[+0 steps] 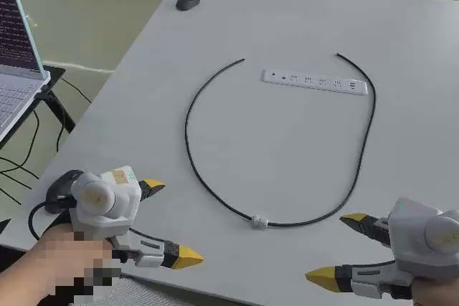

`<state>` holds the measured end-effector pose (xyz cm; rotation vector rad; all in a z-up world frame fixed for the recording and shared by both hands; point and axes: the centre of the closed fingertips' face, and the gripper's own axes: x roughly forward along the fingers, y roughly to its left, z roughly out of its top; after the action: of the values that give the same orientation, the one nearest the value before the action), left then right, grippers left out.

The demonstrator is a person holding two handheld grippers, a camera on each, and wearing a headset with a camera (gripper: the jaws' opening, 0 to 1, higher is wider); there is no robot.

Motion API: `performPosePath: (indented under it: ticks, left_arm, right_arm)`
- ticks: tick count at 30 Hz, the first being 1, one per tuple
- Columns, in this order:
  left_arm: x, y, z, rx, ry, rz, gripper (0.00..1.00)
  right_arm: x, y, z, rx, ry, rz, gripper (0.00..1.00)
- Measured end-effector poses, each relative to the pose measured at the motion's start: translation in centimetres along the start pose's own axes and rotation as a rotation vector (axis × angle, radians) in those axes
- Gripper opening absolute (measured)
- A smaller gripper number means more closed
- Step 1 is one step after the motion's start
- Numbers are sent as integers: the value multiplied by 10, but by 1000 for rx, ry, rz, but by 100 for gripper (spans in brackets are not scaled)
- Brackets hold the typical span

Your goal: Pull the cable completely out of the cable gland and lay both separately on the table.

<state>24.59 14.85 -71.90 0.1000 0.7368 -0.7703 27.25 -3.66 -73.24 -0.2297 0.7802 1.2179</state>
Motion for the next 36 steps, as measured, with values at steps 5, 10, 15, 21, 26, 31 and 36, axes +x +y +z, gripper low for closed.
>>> performPosePath:
  ticks: [5, 10, 15, 21, 26, 31, 36]
  left_arm:
    - [2, -1, -2, 1, 9, -6, 95]
    - [3, -1, -1, 1, 10, -7, 94]
    - [4, -1, -1, 4, 12, -15, 94]
    - [6, -2, -4, 8, 15, -24, 94]
    - [4, 0, -8, 5, 17, -28, 94]
    - [4, -3, -11, 12, 25, -43, 93]
    - [5, -5, -9, 12, 14, -50, 93]
  right_arm:
    - [5, 2, 7, -20, 0, 11, 81]
    - [10, 0, 12, -32, 1, 14, 80]
    - [15, -3, 14, -34, 11, 18, 78]
    - [22, -8, 17, -44, 33, 16, 76]
    - [30, -10, 22, -42, 36, 25, 74]
    - [40, -9, 25, -56, 51, 30, 71]
    - [52, -9, 24, -90, 85, 36, 68]
